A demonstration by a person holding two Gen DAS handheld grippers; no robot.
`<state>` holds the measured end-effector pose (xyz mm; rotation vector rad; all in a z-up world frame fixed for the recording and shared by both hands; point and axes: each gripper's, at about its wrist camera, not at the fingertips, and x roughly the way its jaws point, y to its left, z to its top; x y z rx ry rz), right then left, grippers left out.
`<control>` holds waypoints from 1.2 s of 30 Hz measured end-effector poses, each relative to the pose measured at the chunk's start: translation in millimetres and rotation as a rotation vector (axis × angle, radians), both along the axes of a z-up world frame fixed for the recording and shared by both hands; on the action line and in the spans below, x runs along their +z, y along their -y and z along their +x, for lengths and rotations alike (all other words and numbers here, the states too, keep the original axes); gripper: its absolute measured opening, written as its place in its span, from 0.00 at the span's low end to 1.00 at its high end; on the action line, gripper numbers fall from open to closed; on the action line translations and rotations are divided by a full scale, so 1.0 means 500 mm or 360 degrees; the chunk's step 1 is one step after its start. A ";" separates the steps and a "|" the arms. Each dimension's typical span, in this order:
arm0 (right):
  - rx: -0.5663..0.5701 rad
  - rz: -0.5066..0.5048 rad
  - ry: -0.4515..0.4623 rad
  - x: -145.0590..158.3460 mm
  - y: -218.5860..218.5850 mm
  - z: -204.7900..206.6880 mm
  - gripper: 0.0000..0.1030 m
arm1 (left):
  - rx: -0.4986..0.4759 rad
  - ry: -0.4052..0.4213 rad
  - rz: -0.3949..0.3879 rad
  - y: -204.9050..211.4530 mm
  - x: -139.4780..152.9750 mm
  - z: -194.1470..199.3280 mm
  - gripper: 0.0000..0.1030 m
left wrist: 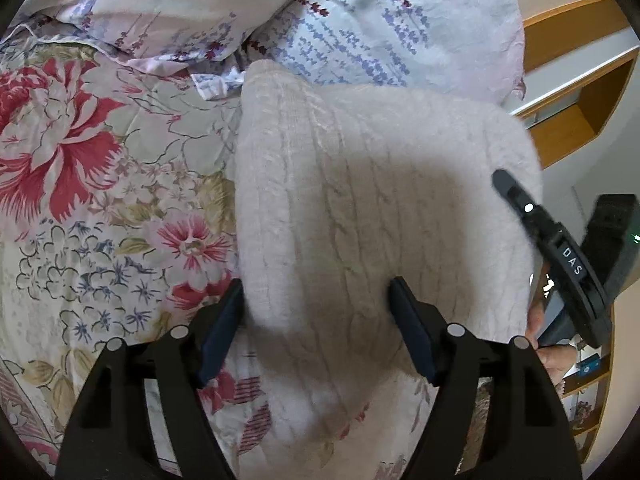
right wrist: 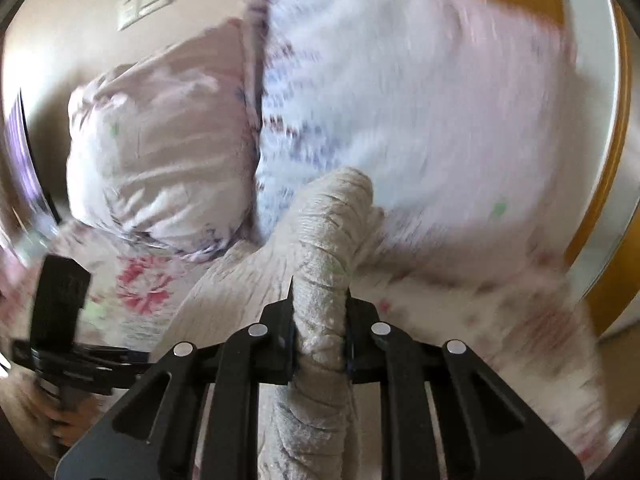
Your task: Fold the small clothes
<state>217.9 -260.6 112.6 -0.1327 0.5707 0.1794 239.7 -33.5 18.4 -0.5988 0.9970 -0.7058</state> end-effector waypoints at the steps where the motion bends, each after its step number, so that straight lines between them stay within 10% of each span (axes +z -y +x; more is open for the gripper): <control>1: -0.0021 -0.0043 0.0038 0.006 -0.001 -0.006 0.17 | -0.0008 0.0007 -0.0004 -0.002 0.003 -0.004 0.71; 5: -0.0142 -0.0027 0.0003 -0.011 0.041 0.005 0.17 | -0.0051 0.0025 -0.0003 0.010 0.008 -0.009 0.71; 11: -0.0335 0.0256 -0.0517 -0.160 0.160 0.082 0.19 | -0.0120 -0.0003 0.0025 0.029 -0.003 -0.009 0.71; 17: -0.0395 0.0661 -0.0485 -0.132 0.252 0.015 0.61 | -0.0150 -0.0023 0.0043 0.034 -0.001 -0.010 0.71; 20: -0.0357 0.0779 -0.0473 -0.116 0.273 -0.035 0.65 | -0.0143 -0.0050 0.0047 0.046 0.007 0.000 0.71; 31: -0.0211 0.0823 -0.0629 -0.174 0.235 -0.139 0.58 | -0.0124 -0.0073 0.0134 0.035 0.007 -0.062 0.62; 34: -0.0214 0.0747 -0.0642 -0.192 0.216 -0.142 0.44 | -0.0123 -0.0108 0.0133 0.037 -0.007 -0.068 0.51; 36: -0.0220 0.0702 -0.0615 -0.194 0.210 -0.143 0.17 | -0.0132 -0.0125 0.0122 0.039 -0.015 -0.069 0.31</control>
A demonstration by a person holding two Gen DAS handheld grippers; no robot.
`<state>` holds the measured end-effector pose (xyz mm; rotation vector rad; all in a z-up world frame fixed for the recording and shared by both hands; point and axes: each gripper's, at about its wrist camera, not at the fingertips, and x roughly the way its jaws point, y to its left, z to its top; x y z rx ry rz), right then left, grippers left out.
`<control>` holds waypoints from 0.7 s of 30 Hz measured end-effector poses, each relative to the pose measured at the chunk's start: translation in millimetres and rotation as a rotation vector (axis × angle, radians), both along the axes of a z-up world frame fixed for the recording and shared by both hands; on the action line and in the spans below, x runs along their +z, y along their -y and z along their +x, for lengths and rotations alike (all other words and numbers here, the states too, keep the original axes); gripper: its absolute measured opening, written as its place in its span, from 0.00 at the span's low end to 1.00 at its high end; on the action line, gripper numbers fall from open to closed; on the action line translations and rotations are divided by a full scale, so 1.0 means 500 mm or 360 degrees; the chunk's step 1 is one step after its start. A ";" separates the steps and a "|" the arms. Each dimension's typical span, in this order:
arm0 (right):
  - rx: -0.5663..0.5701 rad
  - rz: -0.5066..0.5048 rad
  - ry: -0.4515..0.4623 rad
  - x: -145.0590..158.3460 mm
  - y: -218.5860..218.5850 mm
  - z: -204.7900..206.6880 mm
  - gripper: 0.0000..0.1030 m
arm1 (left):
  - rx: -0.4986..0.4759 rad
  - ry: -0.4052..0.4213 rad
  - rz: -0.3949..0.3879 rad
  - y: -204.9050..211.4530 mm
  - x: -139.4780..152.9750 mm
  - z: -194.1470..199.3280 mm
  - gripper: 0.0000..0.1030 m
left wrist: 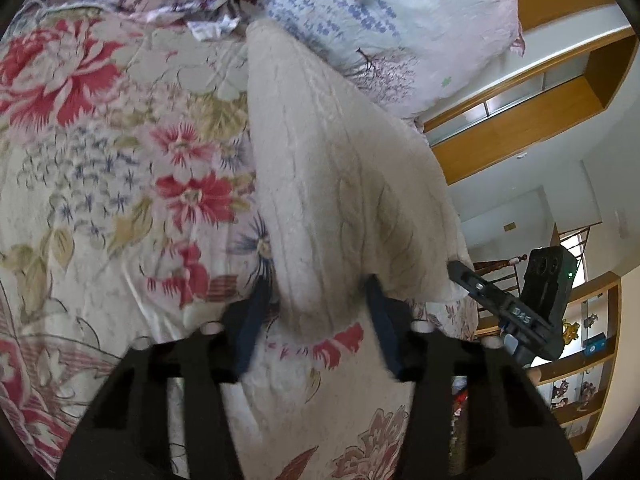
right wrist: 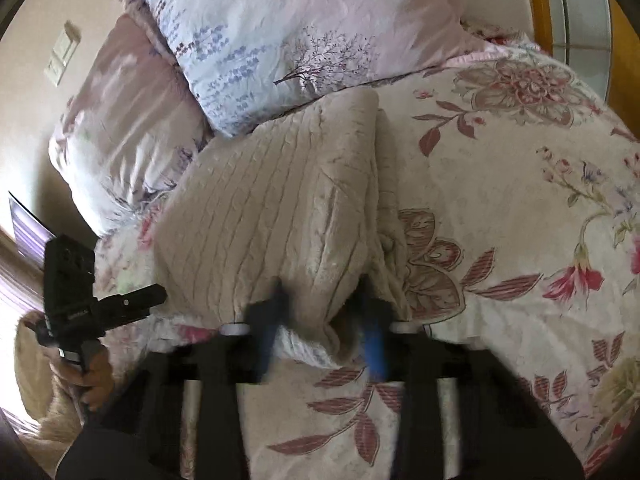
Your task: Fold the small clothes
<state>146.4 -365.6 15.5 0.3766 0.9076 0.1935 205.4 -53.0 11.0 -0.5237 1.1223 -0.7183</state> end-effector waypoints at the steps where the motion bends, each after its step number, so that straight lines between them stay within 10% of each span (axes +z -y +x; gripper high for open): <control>1: -0.0010 -0.0012 0.0030 0.007 0.000 -0.002 0.16 | -0.0012 -0.0002 -0.0008 0.000 -0.002 -0.002 0.27; 7: -0.0093 -0.0089 0.0365 0.116 0.018 -0.051 0.09 | -0.0057 0.0117 -0.0059 -0.009 0.030 -0.018 0.15; 13: -0.0200 -0.0151 -0.0020 -0.022 0.048 -0.012 0.09 | -0.0101 0.0110 0.0058 0.009 0.001 -0.029 0.15; 17: -0.0193 -0.0074 -0.0006 -0.018 0.052 -0.019 0.11 | -0.0087 0.0081 0.0035 0.002 -0.005 -0.027 0.19; 21: -0.0220 -0.0001 -0.0005 0.000 0.066 -0.023 0.45 | -0.0061 0.0085 0.0023 -0.006 0.007 -0.028 0.48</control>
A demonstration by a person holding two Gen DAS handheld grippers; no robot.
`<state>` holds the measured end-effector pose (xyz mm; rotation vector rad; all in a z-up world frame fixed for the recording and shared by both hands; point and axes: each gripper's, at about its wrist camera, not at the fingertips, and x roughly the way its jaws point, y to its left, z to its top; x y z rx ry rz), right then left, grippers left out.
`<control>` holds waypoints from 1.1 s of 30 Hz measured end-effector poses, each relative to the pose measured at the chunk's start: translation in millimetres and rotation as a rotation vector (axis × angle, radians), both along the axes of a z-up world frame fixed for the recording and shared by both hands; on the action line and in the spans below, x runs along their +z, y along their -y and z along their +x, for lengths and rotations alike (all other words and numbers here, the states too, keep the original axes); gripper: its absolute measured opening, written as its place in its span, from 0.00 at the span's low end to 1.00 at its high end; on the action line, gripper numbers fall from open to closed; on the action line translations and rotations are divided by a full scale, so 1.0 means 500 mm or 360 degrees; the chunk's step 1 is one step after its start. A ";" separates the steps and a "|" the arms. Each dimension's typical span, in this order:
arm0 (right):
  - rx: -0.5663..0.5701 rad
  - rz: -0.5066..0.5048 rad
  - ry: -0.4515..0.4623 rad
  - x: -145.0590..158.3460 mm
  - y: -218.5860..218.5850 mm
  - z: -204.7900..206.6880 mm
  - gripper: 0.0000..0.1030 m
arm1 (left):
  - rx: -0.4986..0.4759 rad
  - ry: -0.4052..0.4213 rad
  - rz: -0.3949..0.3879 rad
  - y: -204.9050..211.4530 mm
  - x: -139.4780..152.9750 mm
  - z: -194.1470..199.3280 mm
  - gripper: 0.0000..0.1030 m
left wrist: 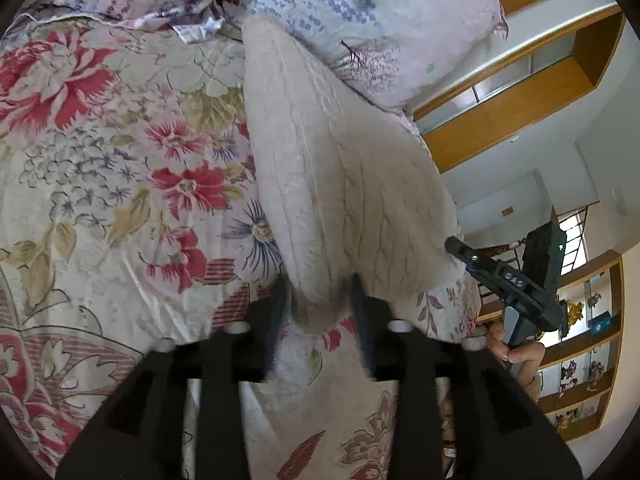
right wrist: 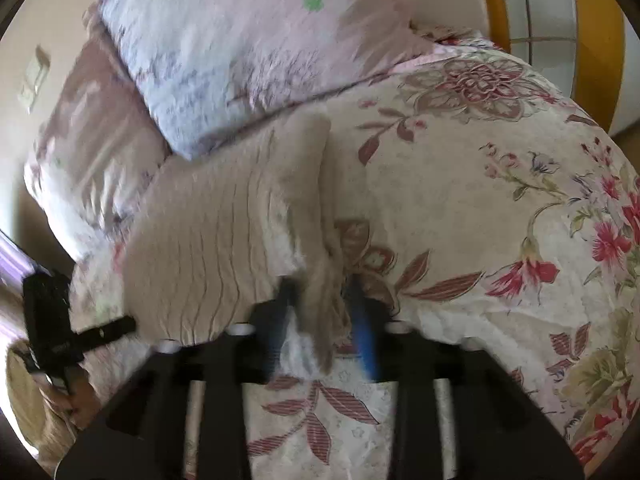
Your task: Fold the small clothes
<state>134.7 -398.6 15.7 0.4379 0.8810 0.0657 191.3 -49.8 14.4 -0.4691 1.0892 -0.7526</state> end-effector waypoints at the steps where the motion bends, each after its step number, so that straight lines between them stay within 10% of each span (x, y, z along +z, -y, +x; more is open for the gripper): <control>1: -0.0016 0.0059 0.0041 0.008 0.010 -0.002 0.48 | 0.0011 0.0006 -0.0012 -0.004 0.003 0.004 0.52; 16: -0.0120 0.0480 -0.0102 -0.016 0.039 0.206 0.50 | 0.0150 -0.0071 0.0000 0.016 -0.001 0.082 0.66; 20: -0.0057 0.0359 -0.0059 -0.014 0.016 0.237 0.11 | 0.0151 -0.0076 -0.0016 0.020 -0.001 0.091 0.66; 26: -0.0010 0.0051 0.0343 0.106 -0.025 0.205 0.09 | 0.0136 -0.0035 -0.0027 0.033 0.003 0.094 0.66; 31: -0.0097 -0.0080 -0.0101 -0.009 -0.014 0.267 0.10 | 0.0117 -0.0048 -0.0034 0.045 -0.003 0.100 0.66; 33: -0.0122 -0.0068 -0.0065 -0.002 -0.009 0.254 0.16 | 0.0116 -0.0055 -0.0044 0.045 -0.001 0.100 0.66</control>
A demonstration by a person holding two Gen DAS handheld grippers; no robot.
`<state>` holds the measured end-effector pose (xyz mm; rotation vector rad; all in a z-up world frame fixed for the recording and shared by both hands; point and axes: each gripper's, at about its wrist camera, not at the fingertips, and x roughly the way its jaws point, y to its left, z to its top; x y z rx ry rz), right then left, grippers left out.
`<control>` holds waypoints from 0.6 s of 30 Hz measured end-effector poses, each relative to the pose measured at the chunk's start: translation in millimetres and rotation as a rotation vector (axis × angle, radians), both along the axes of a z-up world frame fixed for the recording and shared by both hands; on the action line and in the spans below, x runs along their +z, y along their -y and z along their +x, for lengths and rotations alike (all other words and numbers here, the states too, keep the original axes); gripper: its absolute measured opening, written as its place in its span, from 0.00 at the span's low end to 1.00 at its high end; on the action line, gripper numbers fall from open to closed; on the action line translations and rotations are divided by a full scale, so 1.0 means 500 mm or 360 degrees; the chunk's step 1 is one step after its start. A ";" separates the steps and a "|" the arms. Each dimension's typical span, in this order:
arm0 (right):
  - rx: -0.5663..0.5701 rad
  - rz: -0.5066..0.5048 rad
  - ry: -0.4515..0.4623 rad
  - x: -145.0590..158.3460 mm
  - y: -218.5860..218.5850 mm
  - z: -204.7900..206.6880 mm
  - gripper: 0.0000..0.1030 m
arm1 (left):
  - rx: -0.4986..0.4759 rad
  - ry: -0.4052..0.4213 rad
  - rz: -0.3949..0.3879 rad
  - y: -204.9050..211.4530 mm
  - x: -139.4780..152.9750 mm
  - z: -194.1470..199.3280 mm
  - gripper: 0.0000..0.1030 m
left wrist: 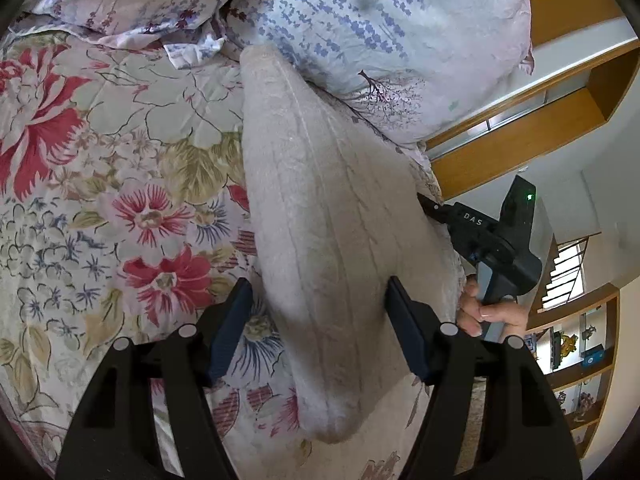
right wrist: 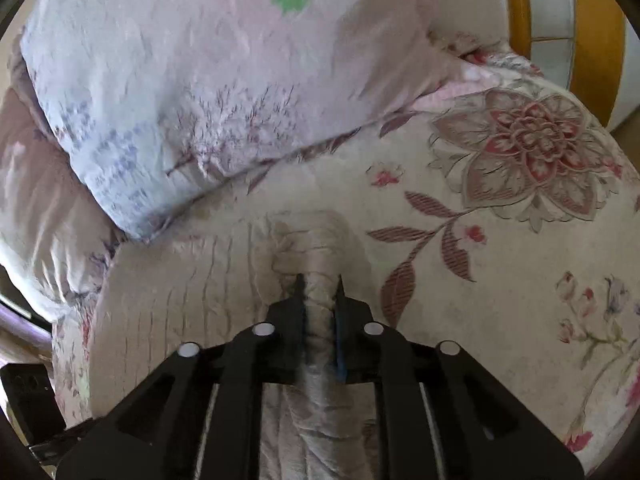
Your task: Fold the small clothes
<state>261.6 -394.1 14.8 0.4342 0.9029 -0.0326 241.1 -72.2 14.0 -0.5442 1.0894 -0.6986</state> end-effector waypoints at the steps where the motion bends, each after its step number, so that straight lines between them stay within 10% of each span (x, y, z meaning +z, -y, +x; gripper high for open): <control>1: -0.0007 -0.0009 0.0024 0.014 0.003 -0.013 0.20 | 0.0003 0.0003 -0.0002 -0.004 0.001 -0.004 0.66; 7: 0.0140 -0.0009 0.0256 0.091 -0.025 -0.116 0.26 | 0.0002 0.0010 -0.0017 -0.007 0.007 -0.012 0.66; 14: 0.0254 -0.0215 -0.0068 0.004 -0.078 -0.120 0.54 | -0.0026 -0.0011 0.0025 0.018 -0.005 -0.015 0.66; 16: 0.0169 -0.0051 -0.0069 -0.035 -0.043 -0.111 0.73 | -0.0028 -0.0016 0.0023 0.020 -0.003 -0.016 0.66; 18: 0.0154 0.0007 -0.0090 -0.032 -0.031 -0.109 0.73 | -0.0028 -0.0008 0.0019 0.018 0.002 -0.019 0.66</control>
